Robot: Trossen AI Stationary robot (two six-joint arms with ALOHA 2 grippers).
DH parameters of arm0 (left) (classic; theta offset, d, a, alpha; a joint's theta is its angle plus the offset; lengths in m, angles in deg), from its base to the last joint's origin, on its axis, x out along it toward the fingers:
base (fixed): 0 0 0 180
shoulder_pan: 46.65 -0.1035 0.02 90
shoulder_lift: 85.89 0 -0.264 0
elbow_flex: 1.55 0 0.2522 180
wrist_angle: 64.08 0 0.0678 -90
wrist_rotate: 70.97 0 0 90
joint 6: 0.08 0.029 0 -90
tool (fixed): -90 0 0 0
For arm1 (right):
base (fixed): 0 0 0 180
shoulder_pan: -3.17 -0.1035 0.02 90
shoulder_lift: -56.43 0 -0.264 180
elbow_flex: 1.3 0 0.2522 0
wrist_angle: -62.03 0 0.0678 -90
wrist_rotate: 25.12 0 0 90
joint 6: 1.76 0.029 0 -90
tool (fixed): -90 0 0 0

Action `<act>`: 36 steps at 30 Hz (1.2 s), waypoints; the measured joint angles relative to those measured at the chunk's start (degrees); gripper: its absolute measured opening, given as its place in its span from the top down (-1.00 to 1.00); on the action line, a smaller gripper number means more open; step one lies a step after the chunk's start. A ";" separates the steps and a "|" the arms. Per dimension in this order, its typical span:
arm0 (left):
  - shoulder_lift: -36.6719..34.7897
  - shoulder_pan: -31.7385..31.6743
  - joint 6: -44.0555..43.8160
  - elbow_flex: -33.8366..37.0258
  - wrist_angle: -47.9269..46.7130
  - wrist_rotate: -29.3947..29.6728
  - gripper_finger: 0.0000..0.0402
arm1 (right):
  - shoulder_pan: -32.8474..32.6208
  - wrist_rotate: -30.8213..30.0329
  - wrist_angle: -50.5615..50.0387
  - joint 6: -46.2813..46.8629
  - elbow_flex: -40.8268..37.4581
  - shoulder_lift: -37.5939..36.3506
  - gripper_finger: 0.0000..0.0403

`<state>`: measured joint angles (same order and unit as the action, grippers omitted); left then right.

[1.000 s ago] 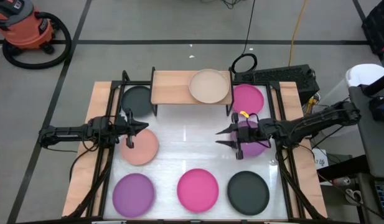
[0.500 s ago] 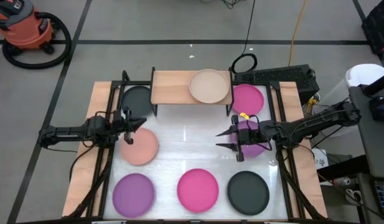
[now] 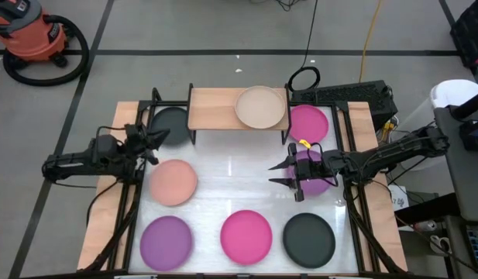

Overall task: Place and stack plates onto a shelf
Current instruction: Adjust the shelf

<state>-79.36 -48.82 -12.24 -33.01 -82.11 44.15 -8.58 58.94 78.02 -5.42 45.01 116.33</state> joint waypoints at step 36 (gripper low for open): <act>41.92 -0.15 12.05 -21.17 -20.69 4.75 0.88 | -0.13 0.01 -5.23 3.05 0.00 0.02 0.29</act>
<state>-37.44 -48.97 -0.18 -54.18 -102.79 48.91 -8.71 58.95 72.79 -2.37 45.01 116.35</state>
